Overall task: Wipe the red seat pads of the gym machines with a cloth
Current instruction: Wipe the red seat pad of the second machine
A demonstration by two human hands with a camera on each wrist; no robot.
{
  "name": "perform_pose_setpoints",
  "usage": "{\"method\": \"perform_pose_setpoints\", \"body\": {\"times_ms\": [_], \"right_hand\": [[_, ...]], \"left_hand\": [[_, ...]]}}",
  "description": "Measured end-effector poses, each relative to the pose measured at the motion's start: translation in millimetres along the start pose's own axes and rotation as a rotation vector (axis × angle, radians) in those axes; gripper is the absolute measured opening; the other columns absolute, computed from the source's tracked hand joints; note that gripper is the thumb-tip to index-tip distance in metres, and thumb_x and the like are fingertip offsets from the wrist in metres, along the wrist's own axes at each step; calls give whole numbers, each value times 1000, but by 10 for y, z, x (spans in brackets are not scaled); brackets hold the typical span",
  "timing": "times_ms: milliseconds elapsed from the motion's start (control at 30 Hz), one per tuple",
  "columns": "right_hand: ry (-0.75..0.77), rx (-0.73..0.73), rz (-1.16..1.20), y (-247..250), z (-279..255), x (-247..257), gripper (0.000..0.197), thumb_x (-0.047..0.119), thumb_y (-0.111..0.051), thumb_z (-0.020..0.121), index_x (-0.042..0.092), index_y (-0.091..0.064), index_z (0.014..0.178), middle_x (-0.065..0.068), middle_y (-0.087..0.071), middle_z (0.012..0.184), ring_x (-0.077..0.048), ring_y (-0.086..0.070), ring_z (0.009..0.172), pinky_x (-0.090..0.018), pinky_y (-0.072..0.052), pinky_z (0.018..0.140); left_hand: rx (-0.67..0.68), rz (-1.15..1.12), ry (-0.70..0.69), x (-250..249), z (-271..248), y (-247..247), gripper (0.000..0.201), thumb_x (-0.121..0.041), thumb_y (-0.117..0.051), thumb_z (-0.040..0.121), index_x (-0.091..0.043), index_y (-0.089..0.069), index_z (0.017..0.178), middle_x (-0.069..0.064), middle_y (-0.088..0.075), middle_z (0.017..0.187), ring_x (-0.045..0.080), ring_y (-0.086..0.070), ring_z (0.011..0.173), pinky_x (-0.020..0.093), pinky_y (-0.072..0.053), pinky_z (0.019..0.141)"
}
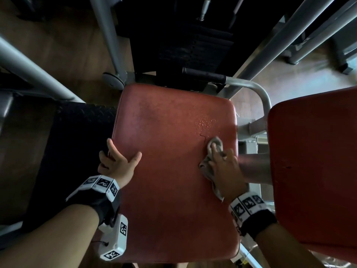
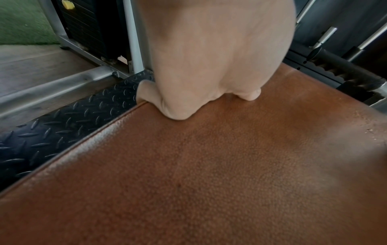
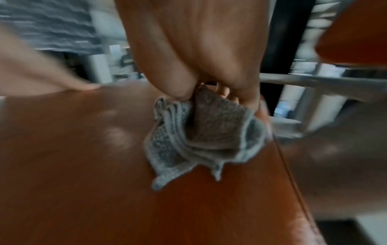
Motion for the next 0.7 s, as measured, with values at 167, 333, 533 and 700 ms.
{"method": "perform_pose_setpoints", "body": {"times_ms": [167, 333, 533, 700], "right_hand": [[147, 66, -46, -122, -140, 312, 65, 32, -53, 94, 18, -23, 150, -9, -37, 128, -19, -47, 101, -33, -53, 85], [207, 63, -99, -8, 4, 95, 70, 26, -55, 89, 24, -22, 150, -7, -39, 127, -21, -48, 102, -34, -54, 81], [147, 47, -74, -62, 39, 276, 70, 29, -58, 92, 19, -20, 151, -10, -40, 130, -19, -49, 103, -30, -52, 87], [262, 123, -59, -12, 97, 227, 70, 35, -55, 90, 29, -18, 150, -4, -36, 127, -19, -46, 105, -33, -50, 85]], "left_hand": [[0, 2, 3, 8, 7, -10, 100, -70, -49, 80, -39, 19, 146, 10, 9, 158, 44, -7, 141, 58, -12, 114], [5, -4, 12, 0, -2, -5, 99, -69, -49, 81, -40, 20, 146, 8, 9, 158, 42, -6, 141, 58, -11, 114], [11, -4, 7, 19, 12, -6, 100, -71, -48, 80, -40, 20, 146, 9, 9, 158, 43, -6, 141, 58, -12, 113], [9, 1, 4, 16, 9, -9, 100, -71, -48, 80, -40, 20, 146, 9, 9, 158, 43, -6, 141, 57, -13, 113]]}}
Point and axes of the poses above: each hand's wrist, its own z-axis towards the middle knuckle, its own y-axis out of the back of the hand, x = y × z, the point moved 3 cm from there along z, towards the middle knuckle
